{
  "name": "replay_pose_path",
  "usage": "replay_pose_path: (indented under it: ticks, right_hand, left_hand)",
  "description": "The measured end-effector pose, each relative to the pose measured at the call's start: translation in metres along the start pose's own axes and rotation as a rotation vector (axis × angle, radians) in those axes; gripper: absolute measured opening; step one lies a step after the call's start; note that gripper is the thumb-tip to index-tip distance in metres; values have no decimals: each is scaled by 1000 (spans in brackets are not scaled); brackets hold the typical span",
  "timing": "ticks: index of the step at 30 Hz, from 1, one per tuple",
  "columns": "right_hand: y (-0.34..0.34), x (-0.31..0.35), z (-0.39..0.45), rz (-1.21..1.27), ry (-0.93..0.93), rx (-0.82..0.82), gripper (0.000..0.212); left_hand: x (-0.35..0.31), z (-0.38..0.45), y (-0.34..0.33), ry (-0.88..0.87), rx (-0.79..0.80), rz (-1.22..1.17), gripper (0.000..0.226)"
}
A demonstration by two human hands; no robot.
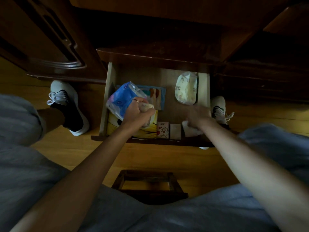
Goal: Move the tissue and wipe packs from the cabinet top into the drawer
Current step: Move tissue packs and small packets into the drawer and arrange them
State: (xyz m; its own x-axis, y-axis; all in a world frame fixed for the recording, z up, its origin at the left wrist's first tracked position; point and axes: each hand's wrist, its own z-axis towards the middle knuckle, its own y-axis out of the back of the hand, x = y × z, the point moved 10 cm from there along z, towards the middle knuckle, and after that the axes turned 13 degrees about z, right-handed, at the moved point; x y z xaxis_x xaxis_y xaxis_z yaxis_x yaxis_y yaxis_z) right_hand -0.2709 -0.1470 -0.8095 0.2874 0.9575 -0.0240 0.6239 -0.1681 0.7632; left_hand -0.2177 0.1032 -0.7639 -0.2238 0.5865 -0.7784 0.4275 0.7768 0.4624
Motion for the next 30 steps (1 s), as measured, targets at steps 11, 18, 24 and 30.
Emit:
replay_pose_path:
  ticks: [11,18,24,30]
  right_hand:
    - [-37,2,-3,176,43,76,42]
    - [-38,65,4,294,302,123,62]
    - [-37,72,11,320,336,58,49]
    - [-16,47,27,807,261,178,34]
  left_hand:
    - [8,-5,2,23,10,14,35]
    - [8,-3,3,40,3,38,40]
    - [10,-2,6,59,-1,30,40]
    - [11,-2,8,81,-12,34,39]
